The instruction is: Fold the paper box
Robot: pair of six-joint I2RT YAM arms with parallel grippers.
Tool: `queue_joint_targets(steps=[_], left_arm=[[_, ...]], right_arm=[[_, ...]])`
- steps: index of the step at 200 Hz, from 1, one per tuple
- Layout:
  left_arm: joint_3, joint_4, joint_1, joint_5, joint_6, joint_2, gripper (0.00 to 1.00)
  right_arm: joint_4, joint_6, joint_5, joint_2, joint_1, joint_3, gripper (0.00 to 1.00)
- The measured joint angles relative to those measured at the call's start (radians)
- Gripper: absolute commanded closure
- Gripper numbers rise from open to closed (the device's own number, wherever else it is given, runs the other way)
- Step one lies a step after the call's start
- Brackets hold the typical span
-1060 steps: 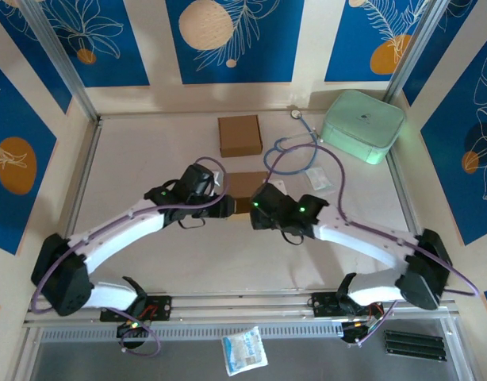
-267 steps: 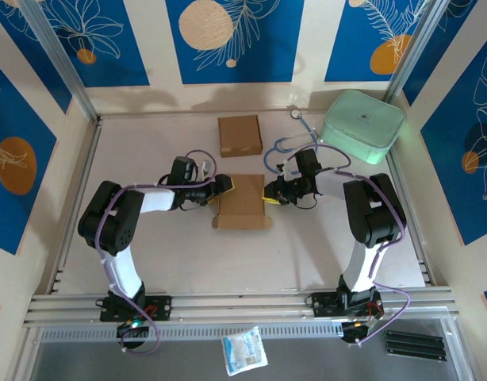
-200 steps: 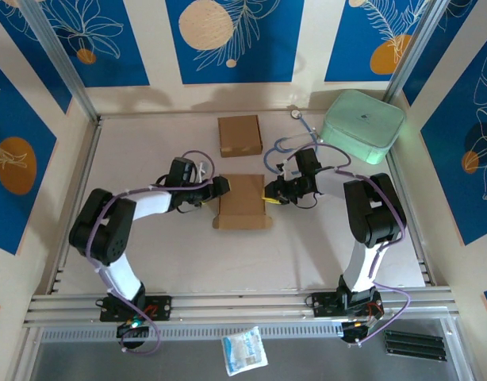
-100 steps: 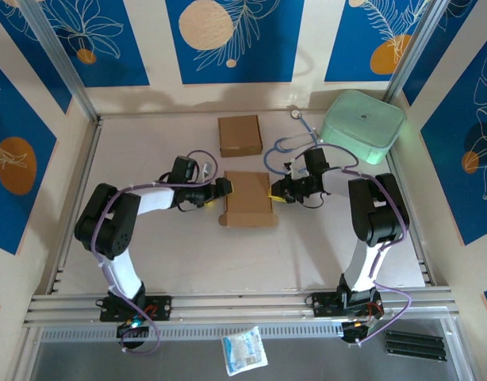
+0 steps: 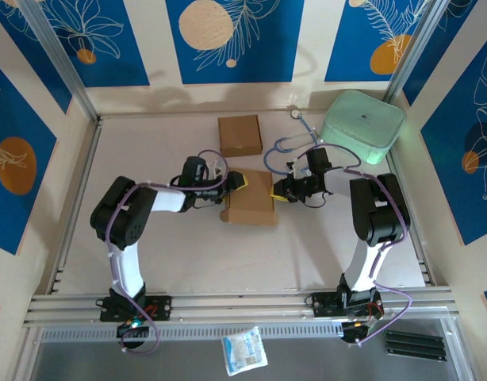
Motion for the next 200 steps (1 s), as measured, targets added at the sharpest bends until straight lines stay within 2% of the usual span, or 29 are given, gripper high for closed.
queue_joint_targets(steps=[30, 56, 93, 131, 143, 166, 200], left_arm=[[0.0, 0.054, -0.014, 0.0, -0.055, 0.0, 0.3], [0.004, 0.052, -0.019, -0.005, -0.068, -0.002, 0.37], [0.019, -0.026, -0.021, -0.021, -0.058, -0.048, 0.39], [0.047, -0.161, -0.021, -0.068, -0.033, -0.148, 0.39], [0.052, -0.203, -0.021, -0.085, -0.033, -0.185, 0.39], [0.063, -0.28, -0.022, -0.118, -0.034, -0.256, 0.38], [0.124, -0.406, -0.031, -0.157, -0.033, -0.322, 0.39]], right_arm=[[-0.003, 0.0, 0.001, 0.0, -0.003, 0.0, 0.77], [-0.015, 0.003, 0.026, -0.015, 0.003, 0.0, 0.68], [-0.055, 0.023, 0.086, -0.138, 0.021, -0.018, 0.42], [-0.093, 0.034, 0.245, -0.467, 0.04, -0.033, 0.2], [-0.093, 0.019, 0.304, -0.575, 0.058, -0.033, 0.01], [-0.09, -0.11, 0.4, -0.748, 0.178, -0.033, 0.01], [-0.046, -0.462, 0.542, -0.873, 0.471, -0.079, 0.01]])
